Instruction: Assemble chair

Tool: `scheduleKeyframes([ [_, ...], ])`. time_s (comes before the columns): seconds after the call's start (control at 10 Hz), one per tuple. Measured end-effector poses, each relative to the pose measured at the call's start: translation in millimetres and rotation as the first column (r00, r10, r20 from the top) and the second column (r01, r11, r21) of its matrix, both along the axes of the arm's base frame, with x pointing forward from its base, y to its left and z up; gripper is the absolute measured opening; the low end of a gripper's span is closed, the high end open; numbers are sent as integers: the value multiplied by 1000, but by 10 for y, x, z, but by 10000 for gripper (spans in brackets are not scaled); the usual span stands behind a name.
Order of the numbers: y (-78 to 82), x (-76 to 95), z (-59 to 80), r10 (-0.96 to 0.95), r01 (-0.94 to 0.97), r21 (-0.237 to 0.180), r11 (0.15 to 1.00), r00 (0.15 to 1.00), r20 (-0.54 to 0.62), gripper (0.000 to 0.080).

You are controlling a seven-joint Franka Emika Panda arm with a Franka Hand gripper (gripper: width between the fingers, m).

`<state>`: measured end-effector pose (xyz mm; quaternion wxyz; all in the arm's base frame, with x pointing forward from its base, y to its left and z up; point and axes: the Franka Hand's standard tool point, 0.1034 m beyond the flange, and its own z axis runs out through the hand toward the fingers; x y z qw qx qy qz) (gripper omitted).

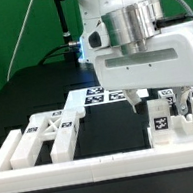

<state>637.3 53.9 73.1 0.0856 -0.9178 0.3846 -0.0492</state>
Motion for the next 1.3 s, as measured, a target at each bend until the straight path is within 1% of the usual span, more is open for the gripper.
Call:
scheduleKeyframes([
  [0.1, -11, 0, -2, 86, -86, -19, 996, 996, 8, 649],
  [0.2, -23, 11, 4, 289, -287, -72, 955, 957, 18, 649],
  [0.3, -17, 22, 10, 373, -370, -94, 924, 927, 20, 649],
  [0.4, -16, 19, 5, 283, -281, -74, 957, 959, 18, 649],
  [0.5, -23, 19, 4, 291, -288, -77, 954, 957, 17, 506],
  [0.6, -21, 19, 3, 259, -258, -72, 964, 966, 15, 356],
  [0.7, -24, 17, 3, 183, -182, -57, 982, 983, 11, 285],
  [0.9, -22, 21, 6, 45, -45, -35, 998, 999, 1, 285],
  [1.0, -12, 29, 8, -147, 147, -10, 989, 989, -21, 285],
  [1.1, 2, 41, 7, -347, 348, 9, 938, 936, -56, 285],
  [1.2, 28, 50, 3, -510, 513, 20, 858, 856, -82, 285],
  [1.3, 55, 66, -3, -670, 678, 40, 734, 733, -120, 285],
])
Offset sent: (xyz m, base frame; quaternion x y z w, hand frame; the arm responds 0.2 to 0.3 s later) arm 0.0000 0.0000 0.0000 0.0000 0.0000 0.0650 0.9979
